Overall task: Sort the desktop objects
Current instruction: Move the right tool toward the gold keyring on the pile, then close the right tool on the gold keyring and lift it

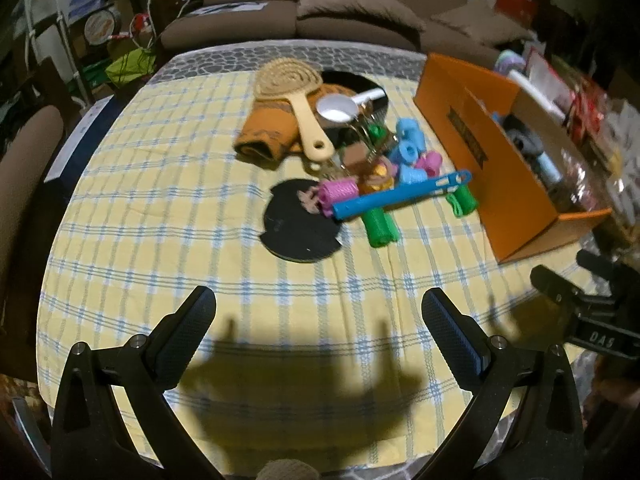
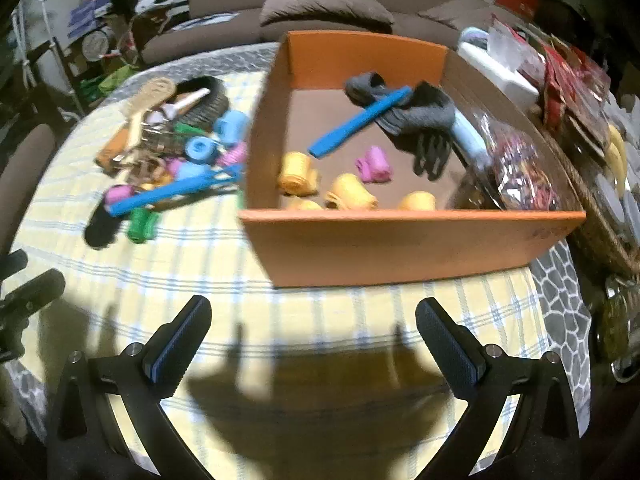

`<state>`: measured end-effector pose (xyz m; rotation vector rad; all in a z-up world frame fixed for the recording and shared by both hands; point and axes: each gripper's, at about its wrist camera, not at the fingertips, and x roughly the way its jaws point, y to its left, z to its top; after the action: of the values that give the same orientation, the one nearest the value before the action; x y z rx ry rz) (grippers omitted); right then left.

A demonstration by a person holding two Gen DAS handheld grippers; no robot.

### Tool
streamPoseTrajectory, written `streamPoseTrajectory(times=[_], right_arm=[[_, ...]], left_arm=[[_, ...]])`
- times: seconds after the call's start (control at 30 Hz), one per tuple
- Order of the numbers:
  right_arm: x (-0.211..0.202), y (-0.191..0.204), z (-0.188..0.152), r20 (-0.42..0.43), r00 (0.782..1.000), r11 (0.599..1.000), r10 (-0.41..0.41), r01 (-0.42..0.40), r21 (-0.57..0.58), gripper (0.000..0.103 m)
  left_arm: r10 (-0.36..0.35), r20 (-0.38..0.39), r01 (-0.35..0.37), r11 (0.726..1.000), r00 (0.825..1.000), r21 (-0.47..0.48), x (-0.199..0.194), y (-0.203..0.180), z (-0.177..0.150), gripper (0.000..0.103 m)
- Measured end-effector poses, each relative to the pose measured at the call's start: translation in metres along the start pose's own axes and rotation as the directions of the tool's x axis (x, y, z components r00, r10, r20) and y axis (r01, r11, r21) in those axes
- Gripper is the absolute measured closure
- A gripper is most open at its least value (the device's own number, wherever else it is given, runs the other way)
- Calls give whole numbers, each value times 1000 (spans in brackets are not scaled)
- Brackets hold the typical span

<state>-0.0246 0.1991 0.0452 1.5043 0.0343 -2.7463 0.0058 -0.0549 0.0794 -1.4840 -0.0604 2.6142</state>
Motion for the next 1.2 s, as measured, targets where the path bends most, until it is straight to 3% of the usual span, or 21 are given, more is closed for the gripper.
streamPoseTrajectory(times=[0.33, 0.7, 0.97, 1.03, 1.17, 1.2], right_arm=[[-27, 48, 20, 56, 995, 994, 83, -79, -77, 1], [-26, 90, 56, 88, 976, 977, 197, -189, -95, 1], [7, 108, 84, 78, 963, 966, 259, -256, -44, 13], [14, 108, 90, 81, 959, 962, 272, -270, -30, 24], [37, 110, 100, 63, 958, 959, 282, -282, -1, 35], [42, 109, 102, 58, 956, 957, 288, -289, 8, 43]], left_arm=[[-14, 55, 17, 998, 998, -55, -18, 50, 20, 0], [-43, 103, 52, 994, 994, -91, -15, 72, 40, 0], [-53, 105, 67, 989, 993, -133, 6, 83, 58, 0], [-60, 104, 75, 987, 993, -145, 12, 86, 61, 0], [-72, 100, 88, 983, 992, -164, 23, 90, 69, 0], [-77, 96, 92, 982, 992, -167, 26, 91, 71, 0]])
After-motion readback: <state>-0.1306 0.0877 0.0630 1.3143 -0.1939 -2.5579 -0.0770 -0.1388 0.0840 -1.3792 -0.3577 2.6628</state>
